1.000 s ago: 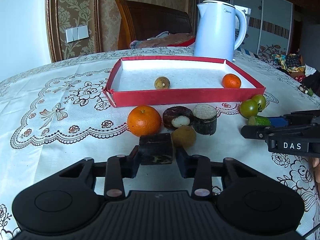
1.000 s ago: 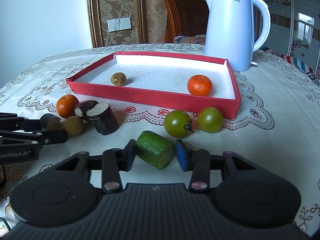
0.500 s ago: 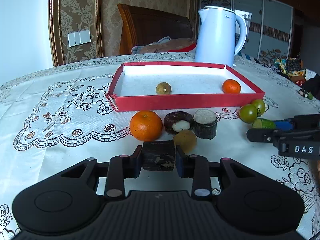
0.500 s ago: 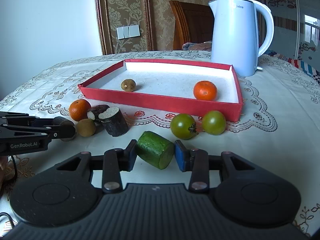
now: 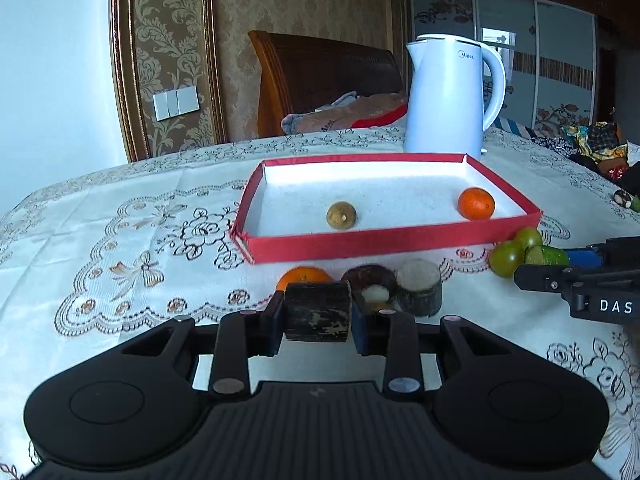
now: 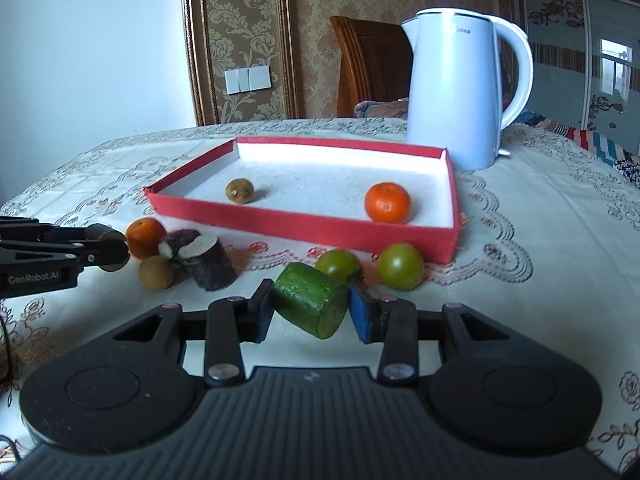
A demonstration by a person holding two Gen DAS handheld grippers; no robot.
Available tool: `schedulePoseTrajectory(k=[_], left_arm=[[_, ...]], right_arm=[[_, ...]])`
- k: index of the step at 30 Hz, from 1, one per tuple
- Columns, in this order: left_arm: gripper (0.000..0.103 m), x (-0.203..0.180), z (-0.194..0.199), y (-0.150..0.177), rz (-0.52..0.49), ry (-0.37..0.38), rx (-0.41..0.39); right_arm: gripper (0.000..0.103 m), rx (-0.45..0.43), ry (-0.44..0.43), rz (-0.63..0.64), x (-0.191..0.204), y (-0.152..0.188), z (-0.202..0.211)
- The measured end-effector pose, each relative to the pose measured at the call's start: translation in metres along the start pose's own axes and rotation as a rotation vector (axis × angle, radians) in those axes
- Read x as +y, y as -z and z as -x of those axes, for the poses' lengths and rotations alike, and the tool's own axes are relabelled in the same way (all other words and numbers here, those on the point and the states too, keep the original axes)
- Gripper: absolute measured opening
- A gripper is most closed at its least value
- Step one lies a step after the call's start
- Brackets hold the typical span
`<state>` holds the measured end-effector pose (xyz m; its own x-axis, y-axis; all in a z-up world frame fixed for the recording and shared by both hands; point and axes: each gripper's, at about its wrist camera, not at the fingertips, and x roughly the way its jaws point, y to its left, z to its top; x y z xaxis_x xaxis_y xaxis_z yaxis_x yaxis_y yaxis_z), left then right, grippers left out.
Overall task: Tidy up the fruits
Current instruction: 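Carry the cucumber slice and dark cylinder into the tray and release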
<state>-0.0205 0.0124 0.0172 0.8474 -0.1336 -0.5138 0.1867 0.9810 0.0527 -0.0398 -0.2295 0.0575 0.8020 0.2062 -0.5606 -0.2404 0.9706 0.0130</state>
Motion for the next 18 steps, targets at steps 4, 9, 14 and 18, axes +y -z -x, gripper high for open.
schedulePoseTrajectory(k=[4,9,14,18], left_arm=[[0.032,-0.003,-0.010,-0.017,0.016,0.014,-0.007],[0.032,-0.011,-0.028,-0.036,0.009,0.012,-0.017],[0.032,-0.022,-0.051,-0.051,0.012,0.029,0.002],[0.032,-0.034,-0.070,-0.059,-0.015,0.028,0.013]], right_arm=[[0.038,-0.015,0.027,-0.001,-0.007,-0.009,-0.004],[0.038,-0.031,0.053,-0.004,-0.014,-0.024,-0.012],[0.038,-0.041,0.081,-0.001,-0.017,-0.043,-0.031],[0.038,-0.020,0.081,-0.001,-0.018,-0.055,-0.054]])
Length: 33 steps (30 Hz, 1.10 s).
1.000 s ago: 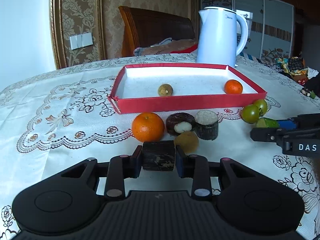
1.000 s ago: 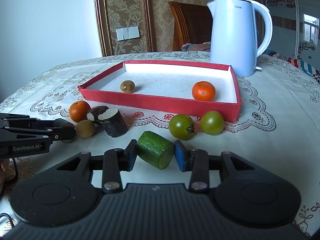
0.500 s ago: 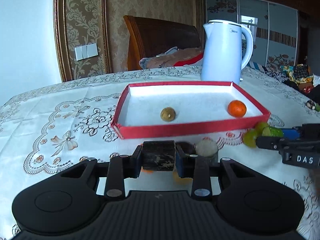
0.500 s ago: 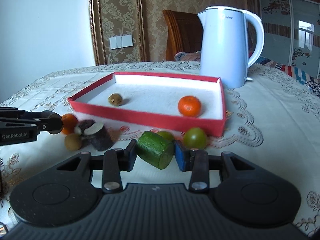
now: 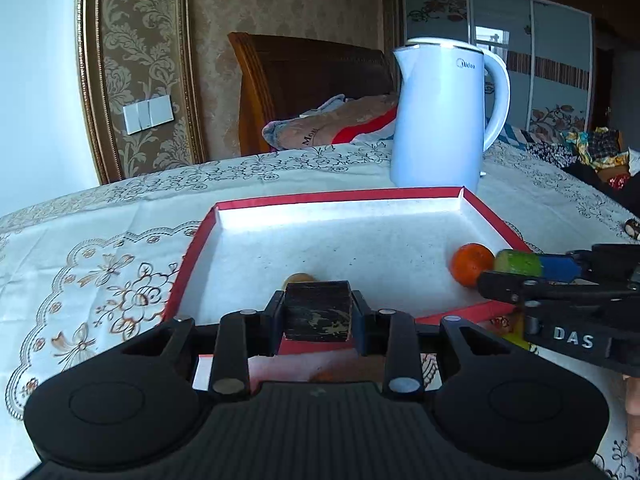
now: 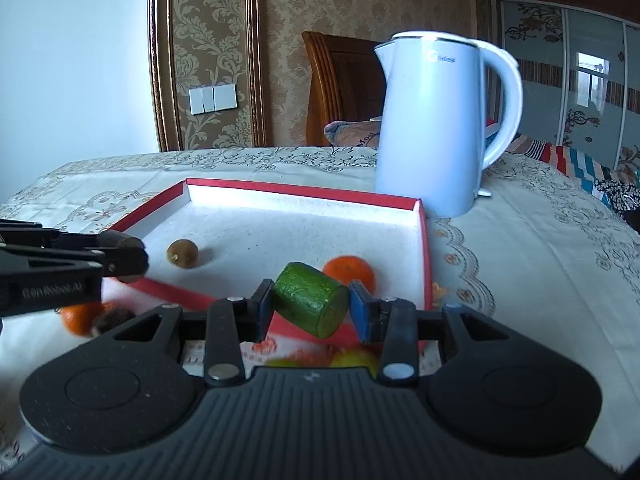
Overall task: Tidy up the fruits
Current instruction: 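Carry the cucumber slice and dark cylinder into the tray and release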
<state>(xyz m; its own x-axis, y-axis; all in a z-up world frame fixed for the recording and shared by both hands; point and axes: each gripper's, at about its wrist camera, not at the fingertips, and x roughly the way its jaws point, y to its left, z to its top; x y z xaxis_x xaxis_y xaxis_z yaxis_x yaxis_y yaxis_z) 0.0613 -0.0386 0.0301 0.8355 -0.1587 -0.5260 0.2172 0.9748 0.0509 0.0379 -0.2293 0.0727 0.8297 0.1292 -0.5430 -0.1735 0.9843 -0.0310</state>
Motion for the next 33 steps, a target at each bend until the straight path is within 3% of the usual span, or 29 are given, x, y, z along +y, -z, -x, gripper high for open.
schedulePoseTrajectory(k=[10,16,20,25,33], left_arm=[[0.032,-0.006,-0.043,-0.003,0.015,0.014,0.069],[0.032,0.000,-0.059,-0.003,-0.011,-0.073,0.061],[0.032,0.017,-0.072,-0.009,0.046,-0.098,0.080],[0.032,0.029,-0.075,-0.011,0.104,-0.104,0.084],[0.032,0.029,-0.075,-0.011,0.114,-0.101,0.074]], right_arm=[[0.038,0.055,0.002,0.035,0.013,-0.011,-0.041],[0.038,0.057,0.006,0.094,0.026,-0.013,-0.053],[0.038,0.066,0.020,0.110,0.029,-0.017,-0.064],[0.037,0.096,0.045,0.089,0.028,-0.023,-0.086],[0.037,0.106,0.097,0.055,0.022,-0.028,-0.100]])
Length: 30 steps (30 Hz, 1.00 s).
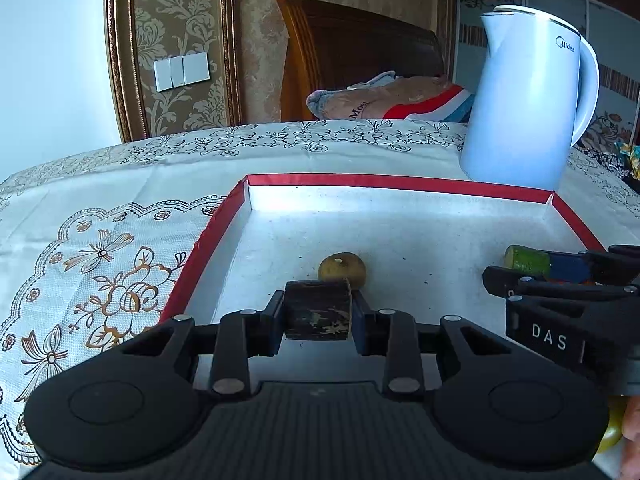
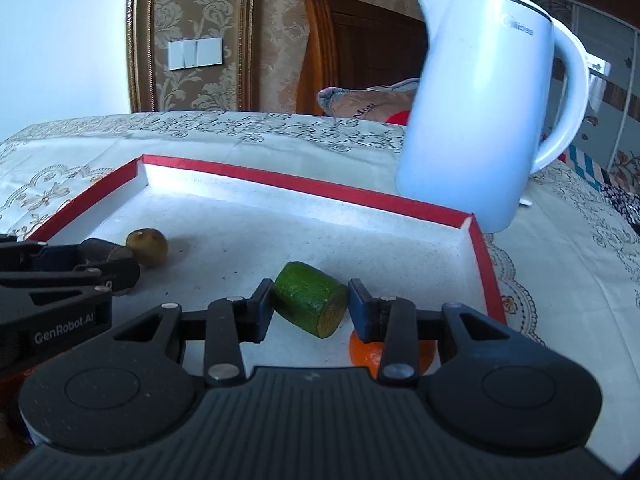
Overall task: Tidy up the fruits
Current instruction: 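Carry the cucumber slice and dark cylinder into the tray and release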
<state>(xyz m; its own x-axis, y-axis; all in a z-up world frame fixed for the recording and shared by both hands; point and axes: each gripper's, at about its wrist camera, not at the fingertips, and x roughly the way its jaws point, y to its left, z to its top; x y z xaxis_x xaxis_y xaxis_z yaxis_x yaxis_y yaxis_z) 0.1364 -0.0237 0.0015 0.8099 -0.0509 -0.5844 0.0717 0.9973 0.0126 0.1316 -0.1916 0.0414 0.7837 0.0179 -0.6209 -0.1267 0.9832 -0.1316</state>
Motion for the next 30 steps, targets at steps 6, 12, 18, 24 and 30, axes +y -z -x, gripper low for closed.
schedulePoseTrajectory(k=[6,12,18,24,30], left_arm=[[0.032,0.000,-0.001,0.001,0.003,0.000,-0.006],[0.032,0.001,-0.001,0.001,0.006,0.007,-0.002],[0.032,0.002,-0.001,0.001,0.002,0.010,-0.002],[0.032,0.003,0.000,0.004,0.001,0.017,0.000],[0.033,0.004,0.001,0.005,-0.008,0.020,0.002]], right_arm=[[0.037,0.009,0.002,0.017,0.002,0.000,-0.002],[0.036,0.010,0.015,0.008,0.002,0.000,-0.001],[0.036,0.008,0.048,0.013,0.002,0.004,0.001],[0.047,0.006,0.052,0.015,0.002,0.008,0.006],[0.061,0.008,0.045,0.007,-0.001,0.013,0.012]])
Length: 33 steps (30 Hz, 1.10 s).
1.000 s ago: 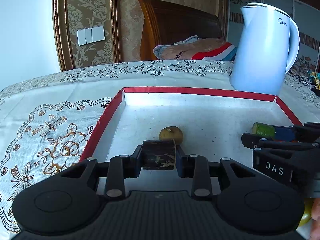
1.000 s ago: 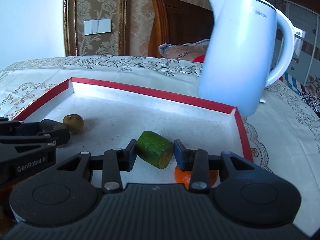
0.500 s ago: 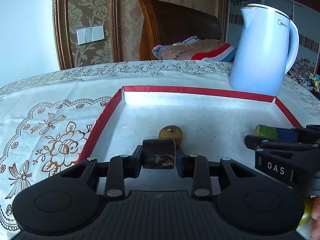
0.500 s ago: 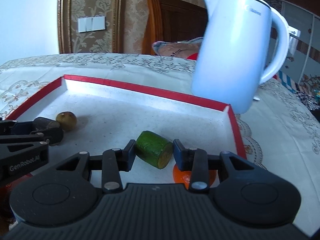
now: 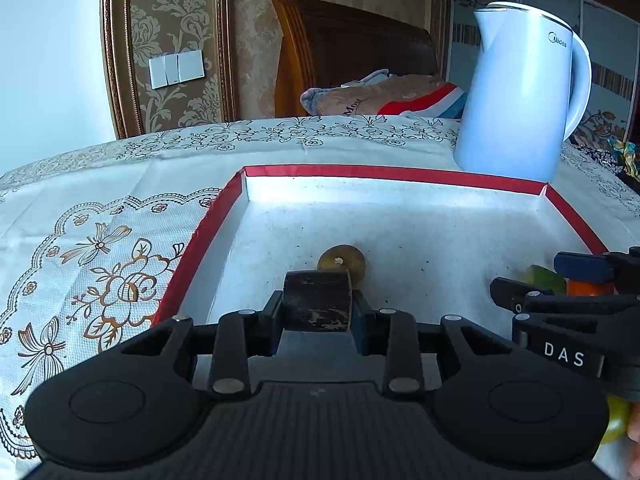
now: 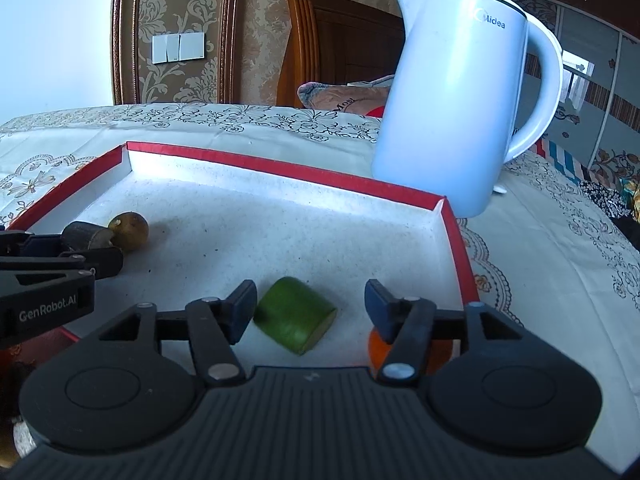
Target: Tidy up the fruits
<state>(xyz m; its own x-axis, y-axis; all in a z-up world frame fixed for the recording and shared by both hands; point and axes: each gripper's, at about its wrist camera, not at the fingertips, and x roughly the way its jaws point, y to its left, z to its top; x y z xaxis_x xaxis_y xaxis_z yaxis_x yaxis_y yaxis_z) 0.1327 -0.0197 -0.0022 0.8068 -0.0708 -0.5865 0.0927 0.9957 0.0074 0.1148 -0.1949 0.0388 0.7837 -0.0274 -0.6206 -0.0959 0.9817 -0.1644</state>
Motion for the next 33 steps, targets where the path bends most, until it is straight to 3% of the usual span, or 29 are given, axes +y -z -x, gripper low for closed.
schedulePoseTrajectory(k=[3,13,17,33], left_arm=[[0.033,-0.001,0.001,0.001,-0.008,-0.005,-0.005],[0.033,-0.001,0.012,0.009,-0.027,-0.009,-0.022],[0.048,-0.001,0.017,0.012,-0.026,-0.002,-0.032],[0.059,0.002,0.036,0.021,-0.025,-0.002,-0.067]], right_arm=[[0.070,-0.002,-0.003,-0.007,-0.001,0.002,0.003],[0.078,-0.030,-0.014,0.002,0.000,0.010,0.015],[0.079,-0.042,-0.021,0.006,-0.001,0.015,0.021],[0.082,-0.066,-0.050,-0.013,-0.003,0.023,0.033]])
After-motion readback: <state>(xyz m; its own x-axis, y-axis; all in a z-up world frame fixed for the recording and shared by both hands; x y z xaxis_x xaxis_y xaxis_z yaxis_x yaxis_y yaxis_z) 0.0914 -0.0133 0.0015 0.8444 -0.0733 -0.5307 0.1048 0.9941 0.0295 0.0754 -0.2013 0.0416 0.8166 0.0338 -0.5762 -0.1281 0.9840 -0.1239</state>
